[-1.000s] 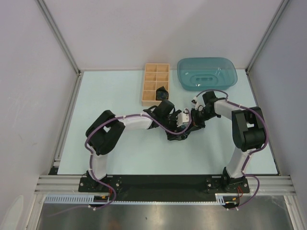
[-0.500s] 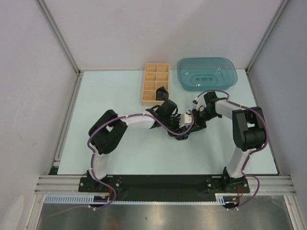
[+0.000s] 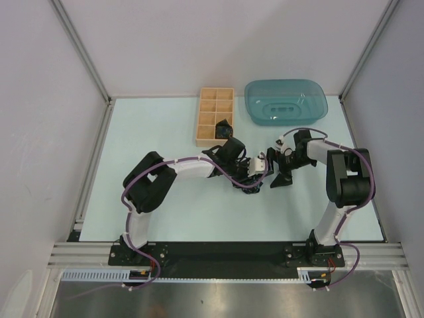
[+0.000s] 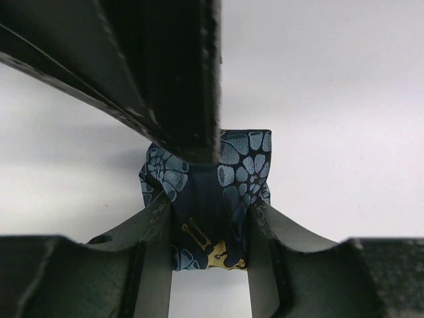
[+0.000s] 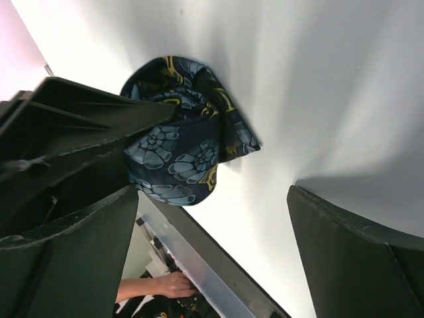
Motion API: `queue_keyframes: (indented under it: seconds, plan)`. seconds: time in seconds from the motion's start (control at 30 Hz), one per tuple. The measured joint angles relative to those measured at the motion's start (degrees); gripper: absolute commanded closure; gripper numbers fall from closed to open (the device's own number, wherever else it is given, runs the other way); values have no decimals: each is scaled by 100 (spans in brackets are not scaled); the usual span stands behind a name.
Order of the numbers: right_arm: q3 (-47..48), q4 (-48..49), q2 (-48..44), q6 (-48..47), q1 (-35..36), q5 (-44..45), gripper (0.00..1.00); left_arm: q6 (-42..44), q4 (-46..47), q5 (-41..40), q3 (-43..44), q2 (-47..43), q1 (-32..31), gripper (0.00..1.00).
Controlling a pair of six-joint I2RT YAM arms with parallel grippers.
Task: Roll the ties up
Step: Roll the tie at the center of the board, then pick up the tie at the center of the board.
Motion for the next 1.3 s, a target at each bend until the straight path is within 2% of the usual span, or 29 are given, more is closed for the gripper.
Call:
queue_keyframes:
  seconds: [0.13, 0.33, 0.53, 0.7, 0.73, 0.8, 0.83, 0.93, 0.97, 1.03, 1.07, 1.1, 1.3]
  plan:
    - [-101, 131, 61, 90, 90, -63, 0, 11, -9, 7, 11, 7, 0, 67]
    - [-136, 584, 280, 505, 282, -450, 8, 55, -17, 13, 11, 7, 0, 67]
    - [-205, 962, 448, 780, 455, -706, 28, 48, -46, 4, 11, 9, 9, 66]
    - [-291, 1220, 468, 861, 529, -743, 58, 52, -59, -7, 11, 28, 9, 66]
    - [-293, 1239, 468, 885, 533, -758, 70, 52, -59, -13, 11, 37, 7, 66]
    - [-302, 1270, 468, 890, 538, -778, 84, 52, -55, -20, 11, 50, 7, 64]
    - [-304, 1279, 466, 881, 538, -778, 100, 50, -55, -20, 11, 57, 7, 62]
    - [-313, 1290, 444, 833, 538, -782, 100, 55, -63, -35, 13, 61, 7, 46]
    - [-313, 1296, 420, 833, 544, -763, 100, 50, -57, -33, 13, 61, 15, 33]
    - [-313, 1298, 374, 841, 553, -710, 100, 63, -26, -42, 13, 61, 20, 22]
    - [-313, 1300, 345, 848, 555, -682, 100, 52, -31, -42, 11, 61, 33, 7]
    - [-313, 1298, 317, 839, 560, -662, 100, 2, -59, -28, 0, 59, 61, 1]
    - [-59, 1047, 85, 535, 669, -313, 100, -275, -431, 170, -216, -332, 282, 0]
